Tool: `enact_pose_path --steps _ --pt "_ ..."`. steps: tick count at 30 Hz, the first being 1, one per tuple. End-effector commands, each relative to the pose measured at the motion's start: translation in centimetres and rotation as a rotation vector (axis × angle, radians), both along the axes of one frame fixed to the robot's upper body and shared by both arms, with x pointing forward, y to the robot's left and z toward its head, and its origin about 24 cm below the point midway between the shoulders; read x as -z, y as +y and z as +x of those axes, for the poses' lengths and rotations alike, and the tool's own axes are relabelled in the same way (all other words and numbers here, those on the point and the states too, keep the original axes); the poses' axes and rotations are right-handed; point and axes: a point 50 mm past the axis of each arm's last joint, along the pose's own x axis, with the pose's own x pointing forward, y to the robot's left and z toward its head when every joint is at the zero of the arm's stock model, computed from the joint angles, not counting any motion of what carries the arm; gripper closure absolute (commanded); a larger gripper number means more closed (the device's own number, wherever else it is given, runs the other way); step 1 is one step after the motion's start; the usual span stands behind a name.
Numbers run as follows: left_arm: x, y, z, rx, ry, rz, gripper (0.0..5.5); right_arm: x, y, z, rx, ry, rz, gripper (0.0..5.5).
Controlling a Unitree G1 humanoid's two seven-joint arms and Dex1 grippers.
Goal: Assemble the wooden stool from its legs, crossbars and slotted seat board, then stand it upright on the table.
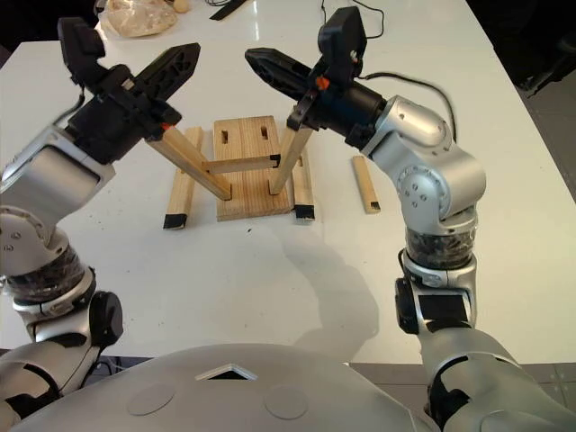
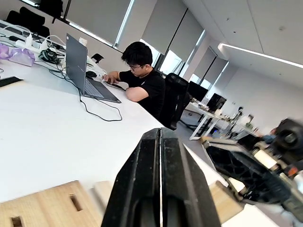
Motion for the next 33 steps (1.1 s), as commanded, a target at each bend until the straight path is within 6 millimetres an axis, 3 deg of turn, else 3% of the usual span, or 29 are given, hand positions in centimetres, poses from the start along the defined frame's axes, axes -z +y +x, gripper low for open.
enact_pose_path --steps 1,4,6,8,10,12,13,15,17,23,29,33 --pt "3.7 -1.0 0.2 0.007 0.148 0.112 5.5 4.5 0.3 -0.2 -0.006 0.201 -0.036 5.47" --pt "1.9 -0.1 1.0 -0.058 0.07 0.051 5.5 2.4 0.4 0.0 -0.02 0.165 0.063 5.47" --pt "-0.2 1.1 1.3 -0.109 -0.026 -0.05 5.5 0.0 -0.2 0.5 -0.016 0.147 0.206 5.47" --pt "-2.3 3.0 1.1 -0.162 -0.131 -0.183 5.5 -2.3 -1.9 1.5 0.033 0.15 0.366 5.47" --pt "-2.7 5.2 1.0 -0.227 -0.166 -0.272 5.5 -2.6 -3.6 2.9 0.121 0.182 0.432 5.47" --pt "-1.3 7.3 1.0 -0.293 -0.136 -0.292 5.5 -0.1 -4.8 4.3 0.234 0.223 0.311 5.47" --pt "-0.1 8.2 1.1 -0.329 -0.102 -0.281 5.5 2.2 -5.0 4.7 0.282 0.229 0.162 5.47" --pt "2.8 9.8 1.5 -0.401 -0.007 -0.222 5.5 6.8 -4.6 4.2 0.265 0.209 -0.135 5.47" --pt "6.3 11.0 1.5 -0.463 0.115 -0.198 5.5 9.5 -3.5 2.7 0.146 0.228 -0.233 5.47" --pt "13.7 10.0 -1.6 -0.387 0.316 -0.045 5.5 10.3 0.3 -0.4 -0.089 0.246 -0.181 5.47" --pt "16.4 10.2 -5.0 -0.326 0.401 0.007 5.5 12.3 3.5 -2.2 -0.134 0.32 -0.205 5.47" --pt "17.6 11.5 -7.0 -0.339 0.447 0.02 5.5 12.2 5.7 -3.4 -0.184 0.353 -0.178 5.47"
